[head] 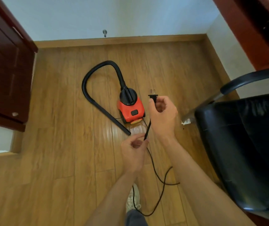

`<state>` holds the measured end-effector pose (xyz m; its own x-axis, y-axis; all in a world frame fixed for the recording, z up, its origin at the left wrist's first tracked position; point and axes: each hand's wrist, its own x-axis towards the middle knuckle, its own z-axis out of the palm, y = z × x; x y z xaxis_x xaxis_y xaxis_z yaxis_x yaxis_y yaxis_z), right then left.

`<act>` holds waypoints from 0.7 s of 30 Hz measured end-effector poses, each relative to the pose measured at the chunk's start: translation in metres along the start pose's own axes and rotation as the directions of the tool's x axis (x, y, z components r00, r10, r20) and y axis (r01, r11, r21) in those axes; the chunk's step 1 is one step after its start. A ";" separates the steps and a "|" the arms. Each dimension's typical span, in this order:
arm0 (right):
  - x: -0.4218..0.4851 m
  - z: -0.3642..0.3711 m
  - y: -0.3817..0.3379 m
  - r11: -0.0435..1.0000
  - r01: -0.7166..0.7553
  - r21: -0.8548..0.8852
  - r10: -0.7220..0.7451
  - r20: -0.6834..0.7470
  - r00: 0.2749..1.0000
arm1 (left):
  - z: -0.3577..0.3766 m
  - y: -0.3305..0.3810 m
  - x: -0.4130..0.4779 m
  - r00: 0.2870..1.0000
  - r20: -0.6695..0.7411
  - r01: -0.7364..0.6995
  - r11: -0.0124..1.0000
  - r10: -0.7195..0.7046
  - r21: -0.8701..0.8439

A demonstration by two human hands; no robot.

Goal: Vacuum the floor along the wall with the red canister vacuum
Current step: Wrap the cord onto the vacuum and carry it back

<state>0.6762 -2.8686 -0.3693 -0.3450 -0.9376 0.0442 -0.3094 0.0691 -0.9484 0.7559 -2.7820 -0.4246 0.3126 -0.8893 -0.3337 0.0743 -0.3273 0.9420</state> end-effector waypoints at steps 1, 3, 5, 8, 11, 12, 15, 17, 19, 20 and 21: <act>0.009 0.005 0.002 1.000 -0.003 0.003 0.003 0.007 1.000 | 0.003 0.001 0.009 1.000 -0.003 0.007 1.000 -0.007 -0.005; 0.025 0.014 0.004 1.000 -0.009 0.005 0.009 0.022 1.000 | 0.007 0.003 0.025 0.999 -0.016 0.031 0.999 -0.032 -0.023; 0.038 0.024 0.006 1.000 -0.022 0.016 0.021 0.038 0.999 | 0.009 0.003 0.042 0.998 -0.019 0.052 0.998 -0.053 -0.034; 0.054 0.041 0.008 0.999 -0.029 0.017 0.028 0.057 0.998 | 0.013 0.007 0.064 0.995 -0.009 0.100 0.994 -0.100 -0.052; 0.072 0.061 0.012 1.000 -0.020 -0.014 0.021 0.079 0.997 | 0.017 0.011 0.082 0.990 -0.031 0.132 0.987 -0.136 -0.096; 0.078 0.068 0.013 1.000 -0.020 -0.017 0.021 0.087 0.996 | 0.018 0.012 0.089 0.988 -0.032 0.148 0.983 -0.152 -0.107; 0.101 0.094 0.014 0.999 -0.017 -0.036 0.021 0.118 0.993 | 0.018 0.013 0.120 0.980 -0.021 0.191 0.971 -0.196 -0.144; 0.119 0.111 0.015 0.999 -0.021 -0.044 0.026 0.131 0.991 | 0.017 0.015 0.147 0.973 -0.019 0.222 0.961 -0.228 -0.167; 0.140 0.130 0.019 0.998 -0.017 -0.068 0.026 0.139 0.990 | 0.018 0.018 0.175 0.964 -0.010 0.258 0.947 -0.265 -0.193; 0.151 0.139 0.021 0.996 -0.020 -0.083 0.031 0.141 0.989 | 0.018 0.018 0.188 0.960 -0.010 0.274 0.942 -0.281 -0.195; 0.160 0.147 0.024 0.995 -0.024 -0.094 0.038 0.141 0.989 | 0.018 0.019 0.201 0.956 -0.013 0.286 0.937 -0.295 -0.199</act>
<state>0.7439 -3.0673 -0.4310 -0.2277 -0.9730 -0.0362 -0.3826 0.1236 -0.9156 0.8031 -2.9726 -0.4748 0.2895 -0.7492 -0.5958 0.3479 -0.4975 0.7946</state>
